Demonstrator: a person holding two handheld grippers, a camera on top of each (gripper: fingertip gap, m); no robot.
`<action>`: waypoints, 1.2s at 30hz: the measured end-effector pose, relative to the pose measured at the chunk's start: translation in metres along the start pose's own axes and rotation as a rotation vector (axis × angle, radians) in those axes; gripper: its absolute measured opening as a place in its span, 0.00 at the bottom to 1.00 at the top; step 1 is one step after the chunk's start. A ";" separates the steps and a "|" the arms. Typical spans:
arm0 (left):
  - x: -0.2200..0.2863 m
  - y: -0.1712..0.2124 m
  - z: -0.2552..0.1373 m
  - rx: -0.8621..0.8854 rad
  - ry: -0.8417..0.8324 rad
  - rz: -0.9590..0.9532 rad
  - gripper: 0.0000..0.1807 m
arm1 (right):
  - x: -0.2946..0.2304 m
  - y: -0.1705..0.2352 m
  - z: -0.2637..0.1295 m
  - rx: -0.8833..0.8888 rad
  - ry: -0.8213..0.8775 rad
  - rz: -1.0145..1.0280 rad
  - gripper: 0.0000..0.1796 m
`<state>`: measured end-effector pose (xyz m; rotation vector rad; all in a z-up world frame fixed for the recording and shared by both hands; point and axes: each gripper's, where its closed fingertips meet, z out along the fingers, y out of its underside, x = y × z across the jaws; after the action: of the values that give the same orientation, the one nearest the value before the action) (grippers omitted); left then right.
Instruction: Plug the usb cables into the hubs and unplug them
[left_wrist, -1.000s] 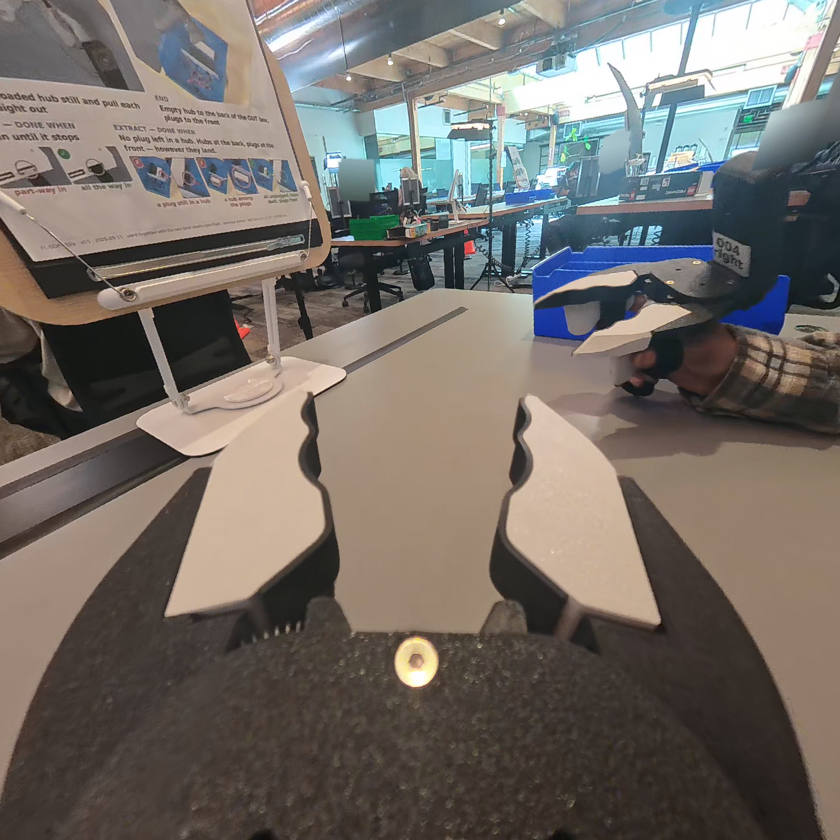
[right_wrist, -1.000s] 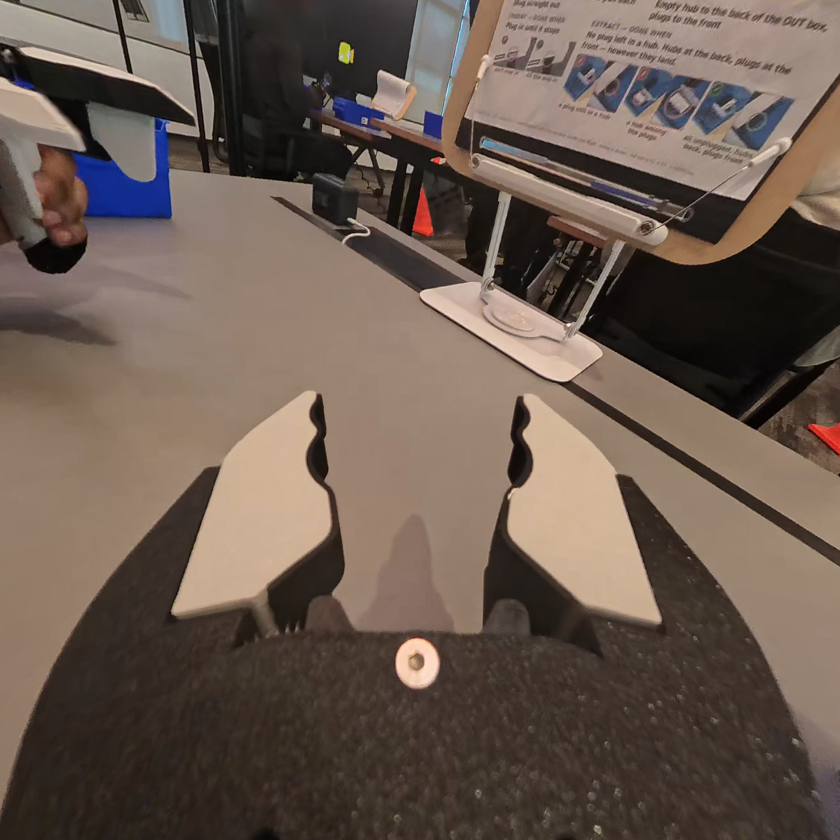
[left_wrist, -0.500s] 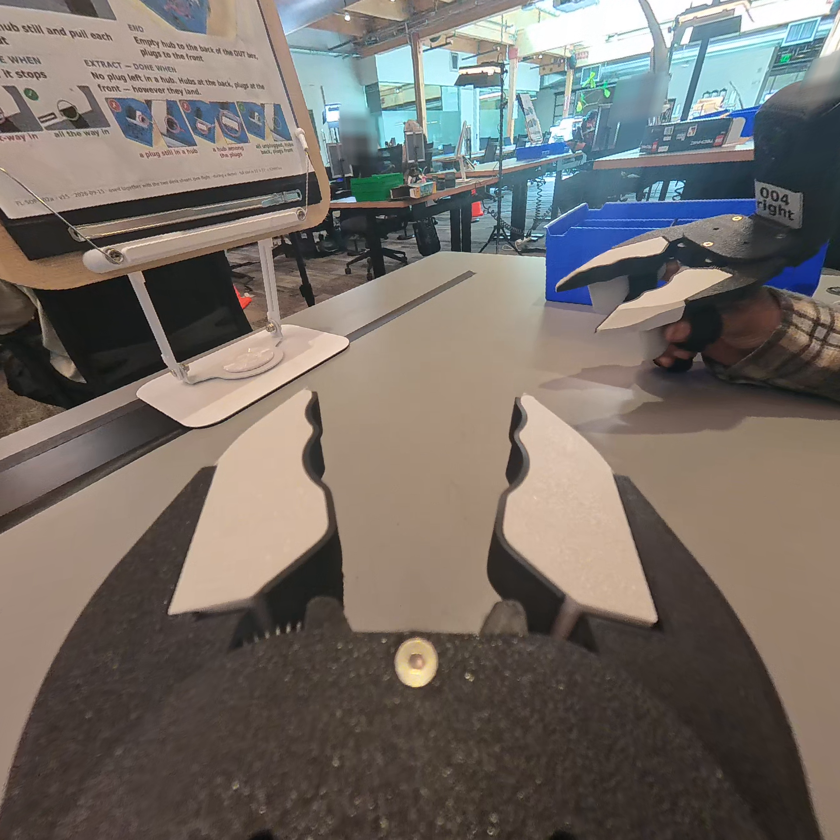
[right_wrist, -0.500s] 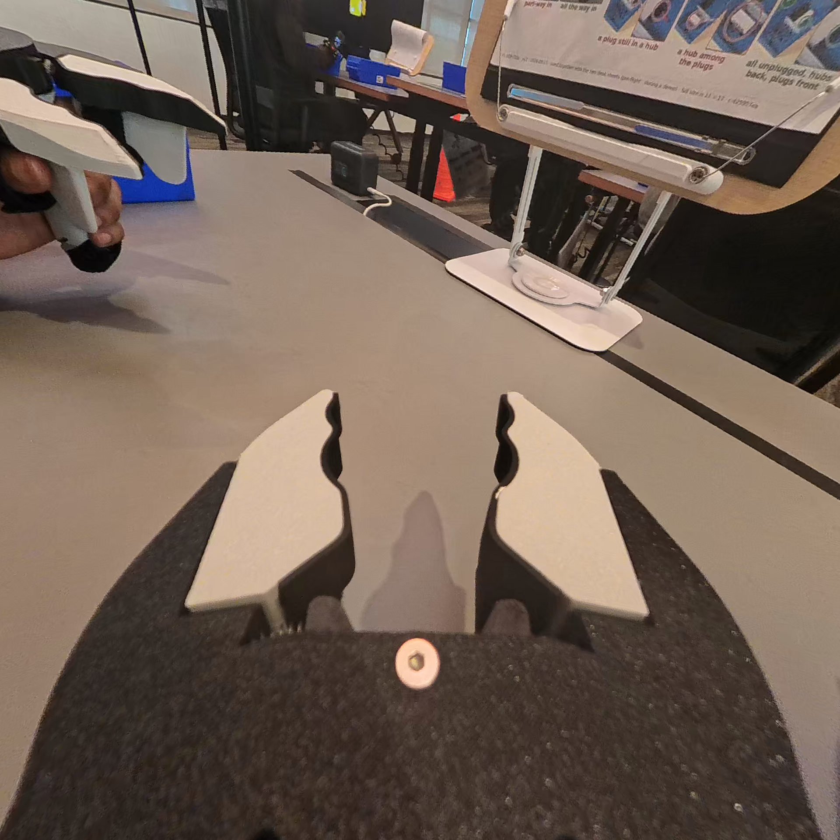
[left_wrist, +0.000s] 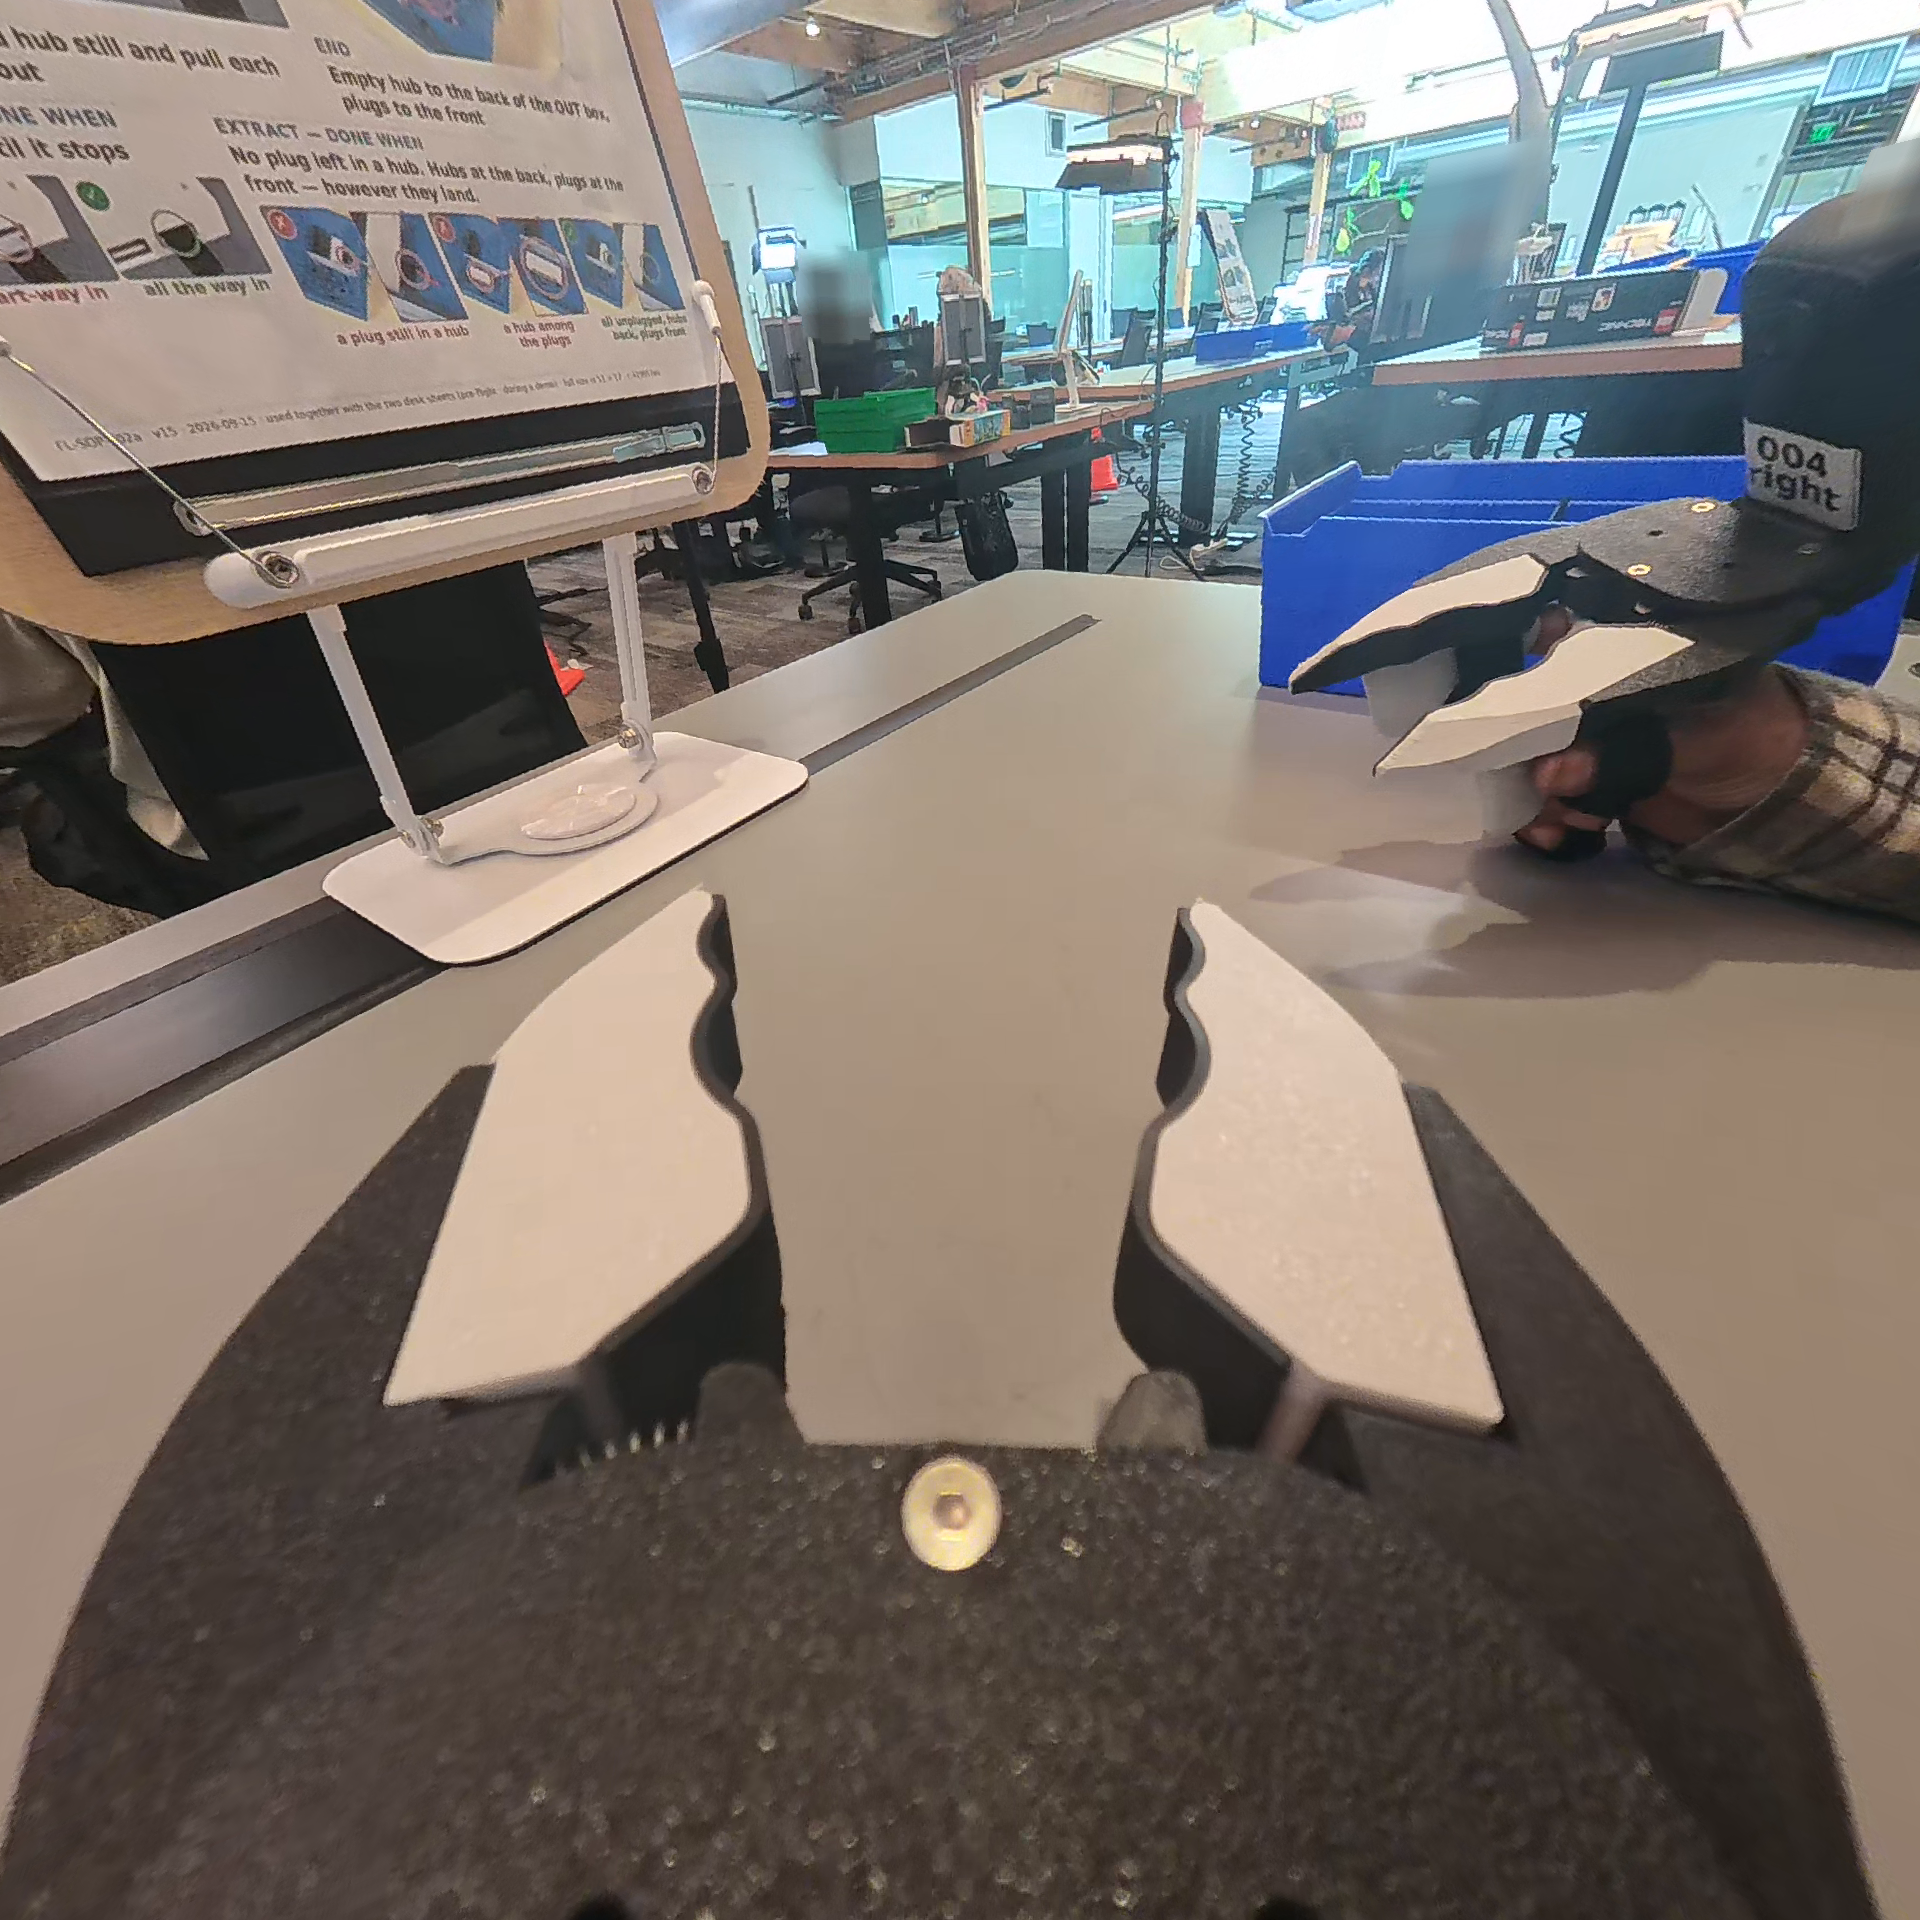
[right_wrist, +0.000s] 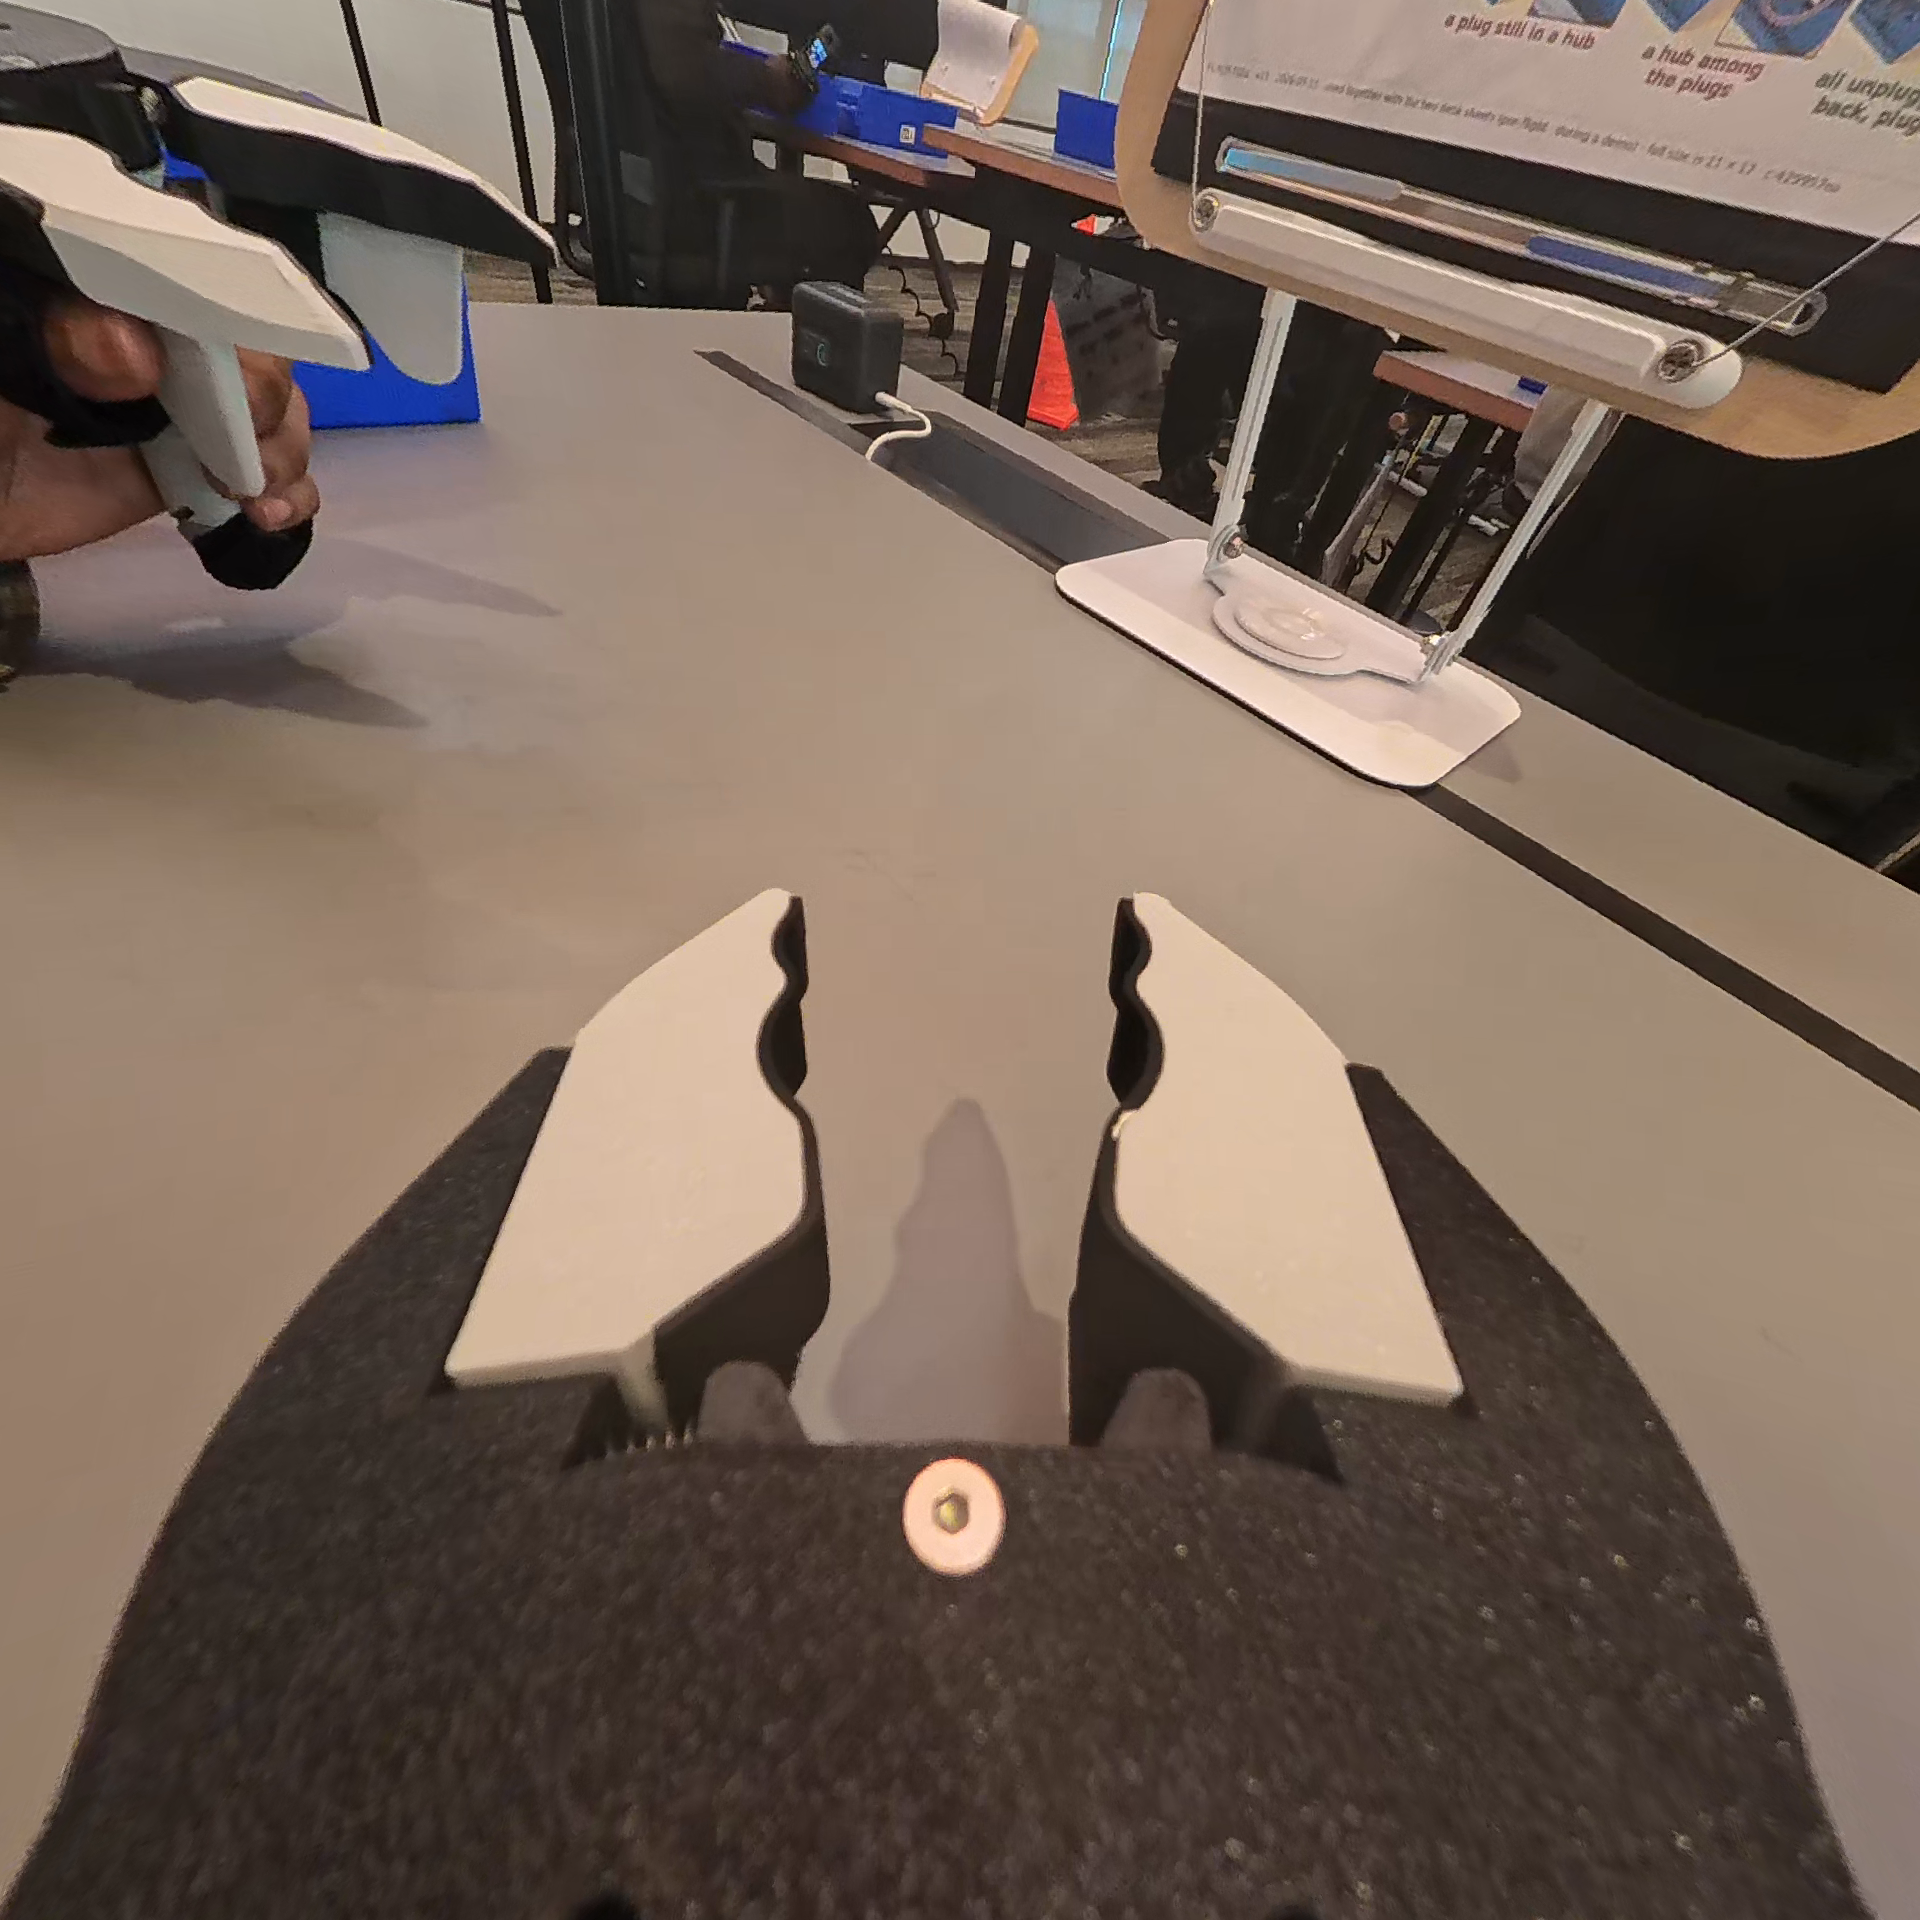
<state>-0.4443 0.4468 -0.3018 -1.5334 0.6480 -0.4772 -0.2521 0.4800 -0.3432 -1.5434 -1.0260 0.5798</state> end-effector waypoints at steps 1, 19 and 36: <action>0.000 0.000 0.000 0.000 -0.001 0.001 0.43 | 0.000 0.000 0.000 -0.002 -0.002 -0.001 0.30; -0.009 -0.022 -0.013 -0.042 -0.066 0.065 0.42 | -0.004 -0.006 -0.005 0.003 -0.021 -0.009 0.25; -0.031 -0.097 -0.156 -0.233 -0.273 0.167 0.42 | -0.012 -0.015 -0.008 0.018 -0.026 -0.037 0.21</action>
<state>-0.5581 0.3492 -0.1916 -1.7088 0.6271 -0.0636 -0.2555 0.4651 -0.3291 -1.5014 -1.0637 0.5835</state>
